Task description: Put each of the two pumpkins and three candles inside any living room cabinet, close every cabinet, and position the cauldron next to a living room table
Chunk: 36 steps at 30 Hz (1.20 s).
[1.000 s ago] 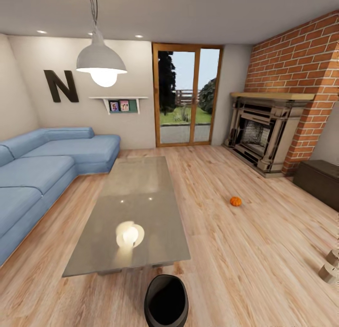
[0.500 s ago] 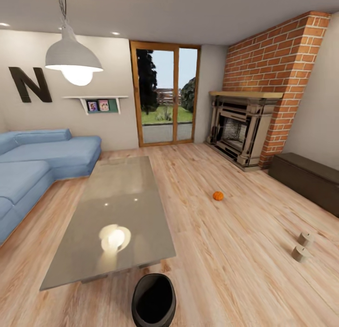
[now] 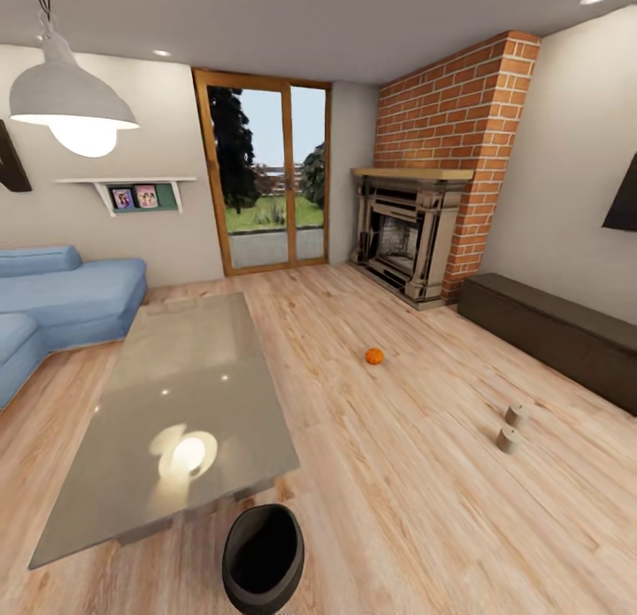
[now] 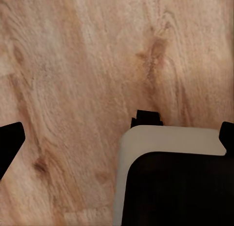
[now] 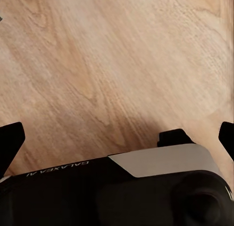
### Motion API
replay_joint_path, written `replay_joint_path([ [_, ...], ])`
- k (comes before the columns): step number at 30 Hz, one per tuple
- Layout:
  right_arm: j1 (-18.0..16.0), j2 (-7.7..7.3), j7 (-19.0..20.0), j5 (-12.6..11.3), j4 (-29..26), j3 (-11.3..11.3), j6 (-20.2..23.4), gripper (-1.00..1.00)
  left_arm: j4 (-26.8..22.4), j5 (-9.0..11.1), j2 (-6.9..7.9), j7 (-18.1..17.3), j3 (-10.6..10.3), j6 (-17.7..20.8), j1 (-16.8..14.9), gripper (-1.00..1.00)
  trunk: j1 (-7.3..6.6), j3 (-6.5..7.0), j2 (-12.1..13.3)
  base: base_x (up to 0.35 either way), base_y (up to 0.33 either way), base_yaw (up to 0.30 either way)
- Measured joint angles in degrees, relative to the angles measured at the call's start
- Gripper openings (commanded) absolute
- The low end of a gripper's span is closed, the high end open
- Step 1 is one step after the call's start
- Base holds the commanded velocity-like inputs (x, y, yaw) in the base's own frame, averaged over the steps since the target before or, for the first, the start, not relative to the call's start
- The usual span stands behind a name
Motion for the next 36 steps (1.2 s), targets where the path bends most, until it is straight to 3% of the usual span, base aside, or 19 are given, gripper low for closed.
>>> replay_joint_path([
  [36,0.4,0.02,0.0,0.0,0.0,0.0,0.0,1.00,0.1,-0.2,-0.14,-0.1,-0.2,0.1,0.2,1.00,-0.01,-1.41,0.0,-0.003,0.000,-0.276],
])
